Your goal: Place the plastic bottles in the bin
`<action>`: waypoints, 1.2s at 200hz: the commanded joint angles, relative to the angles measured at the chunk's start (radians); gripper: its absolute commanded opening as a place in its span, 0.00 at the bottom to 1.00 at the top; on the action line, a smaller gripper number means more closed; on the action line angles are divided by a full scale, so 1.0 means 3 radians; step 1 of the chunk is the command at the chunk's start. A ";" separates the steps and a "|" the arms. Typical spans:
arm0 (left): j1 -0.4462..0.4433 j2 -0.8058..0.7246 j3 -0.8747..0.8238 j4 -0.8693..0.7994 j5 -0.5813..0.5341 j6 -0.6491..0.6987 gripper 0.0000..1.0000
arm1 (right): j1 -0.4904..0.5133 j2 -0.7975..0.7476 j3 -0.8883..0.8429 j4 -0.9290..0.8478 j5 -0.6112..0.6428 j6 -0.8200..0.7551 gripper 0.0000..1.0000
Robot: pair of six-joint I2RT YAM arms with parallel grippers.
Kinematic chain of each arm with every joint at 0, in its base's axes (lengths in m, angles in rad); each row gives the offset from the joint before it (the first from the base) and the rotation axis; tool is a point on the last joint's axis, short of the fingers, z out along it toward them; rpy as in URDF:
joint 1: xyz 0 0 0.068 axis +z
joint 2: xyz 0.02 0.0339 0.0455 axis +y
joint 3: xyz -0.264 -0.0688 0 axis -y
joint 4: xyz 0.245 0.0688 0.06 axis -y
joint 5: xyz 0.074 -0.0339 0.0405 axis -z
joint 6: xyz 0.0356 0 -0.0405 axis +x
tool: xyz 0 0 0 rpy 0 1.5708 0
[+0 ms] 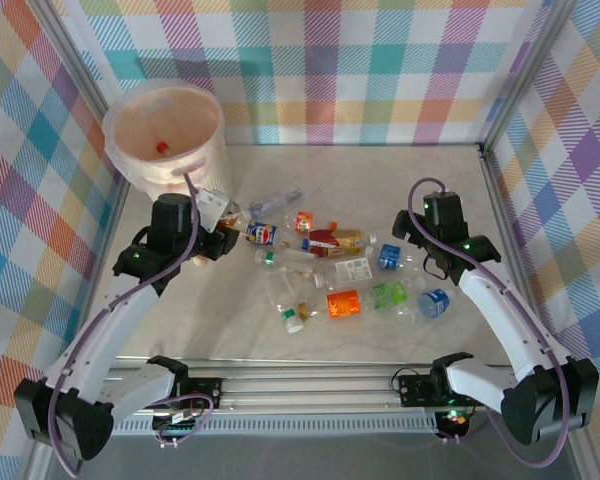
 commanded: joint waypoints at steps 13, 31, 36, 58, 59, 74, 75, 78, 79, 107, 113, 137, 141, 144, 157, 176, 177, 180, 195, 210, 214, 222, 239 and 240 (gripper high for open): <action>-0.0031 -0.0060 0.0243 0.0408 0.0108 -0.0549 0.56 | 0.0017 -0.0079 -0.0055 0.0039 0.0004 0.0077 1.00; -0.0031 0.0036 0.0410 0.0490 0.0012 -0.0759 0.56 | 0.0016 -0.0099 -0.0070 0.0028 0.0025 0.0091 1.00; -0.0029 0.0068 0.0467 0.0496 -0.0011 -0.0801 0.55 | 0.0017 -0.0109 -0.0075 0.0026 0.0035 0.0098 1.00; -0.0029 0.0247 0.0722 0.0534 -0.0199 -0.0974 0.53 | 0.0017 -0.0148 -0.0086 0.0019 0.0045 0.0103 1.00; -0.0028 0.0256 0.0732 0.0535 -0.0209 -0.0978 0.53 | 0.0017 -0.0150 -0.0089 0.0019 0.0046 0.0103 1.00; -0.0028 0.0363 0.0876 0.0596 -0.0282 -0.1037 0.53 | 0.0016 -0.0175 -0.0099 0.0004 0.0069 0.0108 1.00; -0.0028 0.0373 0.0884 0.0597 -0.0286 -0.1035 0.53 | 0.0017 -0.0181 -0.0100 0.0004 0.0073 0.0108 1.00; -0.0028 0.0396 0.0922 0.0601 -0.0296 -0.1041 0.53 | 0.0017 -0.0186 -0.0101 0.0001 0.0080 0.0109 1.00; -0.0028 0.0405 0.0937 0.0600 -0.0299 -0.1043 0.53 | 0.0014 -0.0189 -0.0101 0.0000 0.0081 0.0109 1.00; -0.0028 0.0685 0.1383 0.0733 -0.0406 -0.1063 0.51 | 0.0017 -0.0193 -0.0097 -0.0013 0.0100 0.0119 1.00; -0.0027 0.0764 0.1528 0.0719 -0.0444 -0.1055 0.50 | 0.0014 -0.0188 -0.0089 -0.0014 0.0096 0.0122 1.00; -0.0008 0.1155 0.2083 0.0656 -0.0626 -0.0961 0.48 | 0.0014 -0.0152 -0.0063 -0.0036 0.0075 0.0134 1.00; 0.0006 0.1223 0.2184 0.0537 -0.0653 -0.0950 0.48 | 0.0017 -0.0146 -0.0061 -0.0045 0.0077 0.0134 1.00; 0.0012 0.1275 0.2261 0.0509 -0.0670 -0.0941 0.48 | 0.0017 -0.0146 -0.0056 -0.0048 0.0077 0.0135 1.00; 0.0062 0.1503 0.2612 0.0390 -0.0694 -0.0914 0.48 | 0.0017 -0.0141 -0.0044 -0.0075 0.0081 0.0134 1.00; 0.0151 0.1828 0.3120 0.0223 -0.0716 -0.0888 0.48 | 0.0016 -0.0131 -0.0022 -0.0112 0.0098 0.0124 1.00; 0.0153 0.1847 0.3143 0.0216 -0.0715 -0.0887 0.48 | 0.0016 -0.0128 -0.0021 -0.0113 0.0098 0.0121 1.00; 0.0175 0.1899 0.3220 0.0191 -0.0716 -0.0890 0.48 | 0.0016 -0.0129 -0.0015 -0.0119 0.0098 0.0124 1.00; 0.0247 0.2124 0.3558 0.0065 -0.0755 -0.0889 0.48 | 0.0016 -0.0121 0.0010 -0.0144 0.0095 0.0124 1.00; 0.0322 0.2308 0.3780 0.0017 -0.0800 -0.0893 0.48 | 0.0012 -0.0113 0.0020 -0.0145 0.0074 0.0129 1.00; 0.0344 0.2351 0.3828 0.0012 -0.0816 -0.0897 0.48 | 0.0013 -0.0108 0.0021 -0.0145 0.0070 0.0134 1.00; 0.0390 0.2424 0.3904 0.0007 -0.0828 -0.0910 0.48 | 0.0015 -0.0101 0.0021 -0.0140 0.0057 0.0139 1.00; 0.0498 0.2582 0.4015 0.0028 -0.0872 -0.0963 0.48 | 0.0018 -0.0076 0.0031 -0.0153 0.0027 0.0140 1.00; 0.0503 0.2592 0.4020 0.0027 -0.0873 -0.0968 0.48 | 0.0012 -0.0073 0.0031 -0.0151 0.0024 0.0139 1.00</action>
